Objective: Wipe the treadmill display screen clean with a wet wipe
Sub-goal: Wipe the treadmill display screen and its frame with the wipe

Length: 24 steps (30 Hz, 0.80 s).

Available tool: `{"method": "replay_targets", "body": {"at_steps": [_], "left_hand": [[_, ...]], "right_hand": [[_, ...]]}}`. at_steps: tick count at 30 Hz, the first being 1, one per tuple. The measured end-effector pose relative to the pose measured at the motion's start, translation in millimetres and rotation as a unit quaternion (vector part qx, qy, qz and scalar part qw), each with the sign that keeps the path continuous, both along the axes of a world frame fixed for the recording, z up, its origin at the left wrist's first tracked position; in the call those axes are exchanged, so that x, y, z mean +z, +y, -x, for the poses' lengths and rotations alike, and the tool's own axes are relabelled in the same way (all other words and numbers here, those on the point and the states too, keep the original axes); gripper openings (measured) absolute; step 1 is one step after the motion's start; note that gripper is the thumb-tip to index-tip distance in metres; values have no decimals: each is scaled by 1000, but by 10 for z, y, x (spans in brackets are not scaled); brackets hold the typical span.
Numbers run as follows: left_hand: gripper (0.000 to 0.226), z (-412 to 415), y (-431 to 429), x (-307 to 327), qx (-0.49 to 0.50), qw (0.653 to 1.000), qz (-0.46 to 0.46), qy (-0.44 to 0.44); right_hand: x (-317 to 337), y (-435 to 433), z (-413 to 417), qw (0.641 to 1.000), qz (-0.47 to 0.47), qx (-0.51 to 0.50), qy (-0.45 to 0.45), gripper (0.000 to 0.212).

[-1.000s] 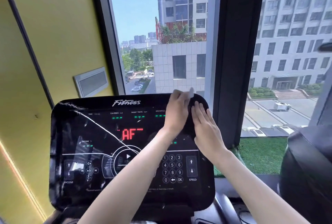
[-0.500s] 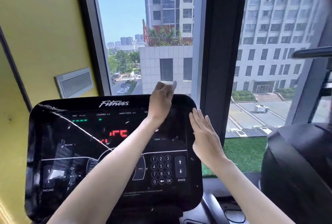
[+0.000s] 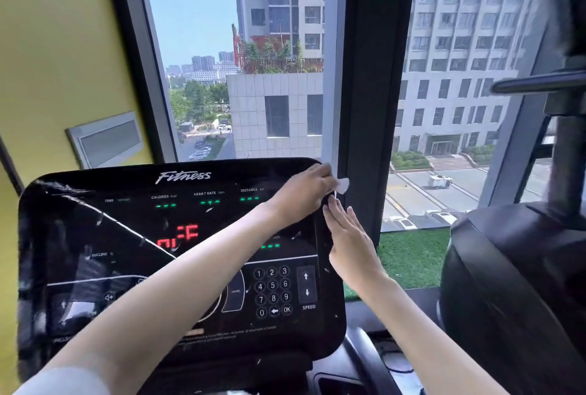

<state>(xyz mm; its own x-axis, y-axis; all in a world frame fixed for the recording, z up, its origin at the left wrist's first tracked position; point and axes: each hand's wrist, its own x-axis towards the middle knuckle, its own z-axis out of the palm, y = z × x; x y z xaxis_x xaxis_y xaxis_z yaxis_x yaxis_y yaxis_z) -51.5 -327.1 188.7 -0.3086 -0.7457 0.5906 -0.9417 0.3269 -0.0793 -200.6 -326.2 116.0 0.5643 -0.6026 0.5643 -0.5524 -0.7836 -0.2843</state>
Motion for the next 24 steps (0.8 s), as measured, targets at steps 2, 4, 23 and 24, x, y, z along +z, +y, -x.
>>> {"method": "replay_targets", "body": {"at_steps": [2,4,23,24], "left_hand": [[10,-52,-60,101,32,998,38,47],[10,-65,-77,144,87,974,131,161],[11,-39,-2,71,76,981,93,149],[12,-46,-5,57,100,967,133,191]], "right_hand": [[-21,-22,-9,1000,15,0,2,78],[-45,-35,-19,999,38,3,12,79],[-63,-68,25,993,94,0,77,86],[-59,-68,35,992,97,-1,78,86]]}}
